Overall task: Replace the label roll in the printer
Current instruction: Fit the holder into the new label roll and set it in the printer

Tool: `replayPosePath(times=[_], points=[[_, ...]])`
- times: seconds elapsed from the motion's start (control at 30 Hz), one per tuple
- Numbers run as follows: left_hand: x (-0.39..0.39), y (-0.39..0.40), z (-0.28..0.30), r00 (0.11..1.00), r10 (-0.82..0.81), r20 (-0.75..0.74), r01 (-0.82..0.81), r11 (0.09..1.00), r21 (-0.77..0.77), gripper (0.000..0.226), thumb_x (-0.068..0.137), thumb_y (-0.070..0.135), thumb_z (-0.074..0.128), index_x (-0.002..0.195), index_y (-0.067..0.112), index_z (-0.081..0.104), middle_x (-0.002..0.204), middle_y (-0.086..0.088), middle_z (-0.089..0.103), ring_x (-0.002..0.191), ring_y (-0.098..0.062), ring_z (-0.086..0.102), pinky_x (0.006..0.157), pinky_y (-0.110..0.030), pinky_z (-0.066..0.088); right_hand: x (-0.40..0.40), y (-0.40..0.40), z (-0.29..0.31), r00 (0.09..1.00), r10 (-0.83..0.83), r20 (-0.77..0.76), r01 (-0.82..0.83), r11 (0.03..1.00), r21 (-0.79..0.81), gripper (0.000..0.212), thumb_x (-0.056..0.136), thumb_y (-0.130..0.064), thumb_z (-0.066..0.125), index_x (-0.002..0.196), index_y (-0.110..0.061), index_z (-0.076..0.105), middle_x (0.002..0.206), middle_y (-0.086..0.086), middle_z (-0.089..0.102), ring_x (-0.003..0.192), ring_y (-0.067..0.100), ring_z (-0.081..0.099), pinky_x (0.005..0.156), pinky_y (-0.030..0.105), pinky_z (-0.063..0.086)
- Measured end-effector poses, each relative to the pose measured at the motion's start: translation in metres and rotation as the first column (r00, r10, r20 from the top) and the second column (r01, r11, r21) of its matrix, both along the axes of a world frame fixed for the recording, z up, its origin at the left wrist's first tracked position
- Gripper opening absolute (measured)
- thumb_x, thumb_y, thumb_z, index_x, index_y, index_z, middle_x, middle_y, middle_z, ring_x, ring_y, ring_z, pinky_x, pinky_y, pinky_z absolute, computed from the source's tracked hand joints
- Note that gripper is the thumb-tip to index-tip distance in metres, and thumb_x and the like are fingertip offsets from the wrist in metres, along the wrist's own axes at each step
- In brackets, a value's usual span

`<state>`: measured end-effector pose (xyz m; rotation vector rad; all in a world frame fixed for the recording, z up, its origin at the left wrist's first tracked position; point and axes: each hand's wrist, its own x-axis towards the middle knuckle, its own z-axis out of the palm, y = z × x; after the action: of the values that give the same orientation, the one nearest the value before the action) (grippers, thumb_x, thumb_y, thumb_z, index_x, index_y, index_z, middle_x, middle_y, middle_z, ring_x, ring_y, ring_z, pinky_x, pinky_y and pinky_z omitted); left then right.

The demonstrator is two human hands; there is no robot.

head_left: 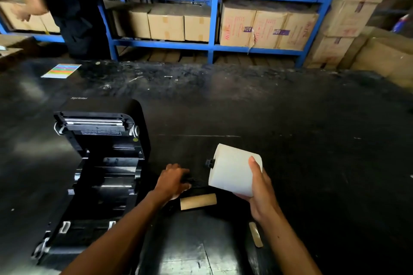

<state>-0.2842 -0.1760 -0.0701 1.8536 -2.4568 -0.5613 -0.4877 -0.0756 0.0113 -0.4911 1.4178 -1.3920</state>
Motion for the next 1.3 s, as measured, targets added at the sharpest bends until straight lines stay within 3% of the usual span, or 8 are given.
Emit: replayPosePath(times=[0.13,0.3,0.43,0.57,0.8,0.97,1.1,1.3], points=[[-0.003,-0.005,-0.008,0.998,-0.036,0.051,0.038,0.999,-0.027,0.044,0.078,0.035,0.07,0.116,0.016,0.061,0.123,-0.011,0.056,0.117,-0.03,0.049,0.095,-0.036,0.042,0.003,0.005,-0.002,1.0,0.012,-0.014,-0.011,1.0,0.008,0.026,0.09,-0.045,0.05,0.11,-0.031,0.057,0.106,0.007,0.069,0.097,0.027,0.066,0.08,0.045,0.057],[0.001,-0.004,-0.006,0.922,0.177,-0.345,-0.142,0.982,0.126,0.034,0.069,0.012,0.079,0.086,0.012,0.05,0.085,-0.01,0.061,0.076,-0.024,0.057,0.067,-0.037,0.047,0.005,0.006,-0.001,0.999,0.027,-0.033,-0.027,1.0,0.007,0.028,0.09,-0.043,0.051,0.113,-0.028,0.058,0.107,0.007,0.07,0.096,0.025,0.067,0.078,0.044,0.057],[0.001,0.007,0.001,0.708,0.281,-0.648,-0.179,0.959,0.221,0.01,0.083,0.004,0.067,0.076,0.006,0.061,0.058,-0.002,0.066,0.053,-0.016,0.064,0.063,-0.042,0.056,0.007,0.002,-0.001,0.999,0.039,-0.031,-0.038,0.999,0.026,0.017,0.09,-0.043,0.05,0.098,-0.031,0.06,0.103,0.006,0.071,0.094,0.025,0.067,0.077,0.045,0.056],[-0.011,0.025,0.026,0.507,0.318,-0.801,-0.175,0.948,0.265,0.015,0.096,0.01,0.049,0.098,0.006,0.064,0.08,-0.005,0.072,0.071,-0.016,0.069,0.068,-0.031,0.053,0.014,-0.005,0.002,0.999,0.05,-0.007,-0.05,0.998,0.044,0.016,0.09,-0.044,0.05,0.094,-0.031,0.06,0.1,0.003,0.07,0.092,0.024,0.065,0.082,0.048,0.054],[-0.006,0.053,0.054,0.636,0.129,-0.761,-0.057,0.991,0.12,0.049,0.1,0.017,0.039,0.147,0.022,0.028,0.131,0.008,0.054,0.121,-0.001,0.047,0.094,-0.003,0.035,0.028,-0.013,0.01,0.995,0.099,-0.023,-0.099,0.995,0.004,0.017,0.09,-0.046,0.049,0.094,-0.033,0.059,0.096,-0.002,0.068,0.089,0.02,0.064,0.076,0.042,0.054],[-0.002,0.064,0.062,0.644,0.184,-0.742,-0.12,0.983,0.139,0.059,0.095,0.017,0.039,0.15,0.021,0.016,0.139,0.002,0.046,0.123,-0.004,0.041,0.094,-0.004,0.033,0.041,-0.007,0.012,0.988,0.156,-0.014,-0.156,0.988,-0.015,0.02,0.089,-0.049,0.049,0.1,-0.036,0.059,0.104,-0.002,0.069,0.096,0.021,0.065,0.076,0.04,0.055],[0.012,0.071,0.069,0.492,0.358,-0.794,-0.174,0.934,0.313,0.065,0.081,0.04,0.043,0.145,0.034,0.031,0.151,0.001,0.039,0.14,-0.016,0.032,0.119,-0.039,0.021,0.048,-0.006,0.017,0.982,0.19,0.02,-0.19,0.982,0.005,0.015,0.09,-0.047,0.049,0.092,-0.035,0.058,0.1,-0.002,0.068,0.093,0.021,0.064,0.077,0.042,0.054],[0.035,0.09,0.089,0.359,0.295,-0.885,-0.263,0.942,0.207,0.033,0.096,0.026,0.048,0.125,0.018,0.062,0.122,-0.003,0.063,0.114,-0.005,0.059,0.106,-0.028,0.043,0.064,-0.002,0.022,0.961,0.263,0.086,-0.265,0.964,0.013,0.021,0.088,-0.048,0.051,0.1,-0.033,0.06,0.104,0.001,0.069,0.099,0.024,0.064,0.087,0.051,0.053]])
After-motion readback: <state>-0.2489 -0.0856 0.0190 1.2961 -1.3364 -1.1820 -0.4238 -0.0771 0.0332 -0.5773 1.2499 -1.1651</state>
